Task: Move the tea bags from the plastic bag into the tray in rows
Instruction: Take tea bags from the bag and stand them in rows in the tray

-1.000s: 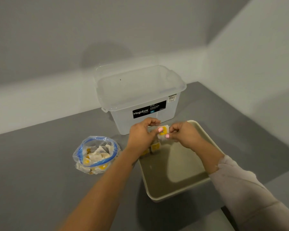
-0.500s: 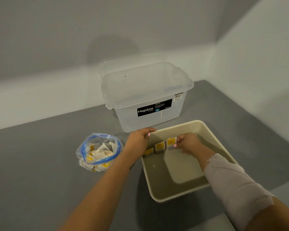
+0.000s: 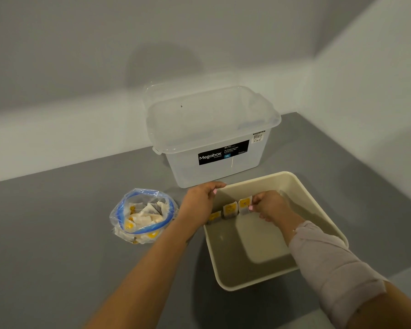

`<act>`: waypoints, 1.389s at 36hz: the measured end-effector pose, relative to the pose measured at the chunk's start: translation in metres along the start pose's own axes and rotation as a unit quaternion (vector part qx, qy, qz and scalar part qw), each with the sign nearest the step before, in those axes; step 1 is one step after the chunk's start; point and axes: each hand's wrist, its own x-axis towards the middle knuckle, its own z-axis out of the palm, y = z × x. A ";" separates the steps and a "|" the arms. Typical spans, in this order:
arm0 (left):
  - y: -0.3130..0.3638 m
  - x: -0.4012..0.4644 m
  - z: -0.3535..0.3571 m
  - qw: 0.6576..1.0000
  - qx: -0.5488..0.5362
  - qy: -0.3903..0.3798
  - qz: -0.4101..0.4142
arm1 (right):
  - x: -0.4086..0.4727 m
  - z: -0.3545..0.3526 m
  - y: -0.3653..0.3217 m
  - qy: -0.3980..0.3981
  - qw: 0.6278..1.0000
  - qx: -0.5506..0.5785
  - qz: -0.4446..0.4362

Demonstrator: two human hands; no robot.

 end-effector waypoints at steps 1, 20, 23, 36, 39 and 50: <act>0.000 0.000 0.000 1.000 0.001 0.000 0.000 | 0.000 0.000 0.000 0.001 1.000 -0.001 0.000; 0.007 -0.002 -0.004 1.000 0.016 0.012 0.021 | -0.011 -0.009 0.003 0.015 0.999 0.016 0.030; 0.009 -0.002 -0.005 1.000 0.017 0.003 0.017 | -0.011 -0.001 0.005 0.022 1.000 0.008 0.011; 0.010 -0.004 -0.005 0.999 0.023 0.010 0.022 | -0.002 0.013 -0.002 0.049 0.992 -0.120 0.002; 0.011 -0.005 -0.006 0.999 0.029 0.007 0.022 | 0.000 0.011 -0.002 0.046 0.990 -0.131 0.005; 0.013 -0.008 -0.008 0.999 0.039 -0.001 0.032 | 0.006 0.009 0.000 0.045 0.987 -0.154 -0.008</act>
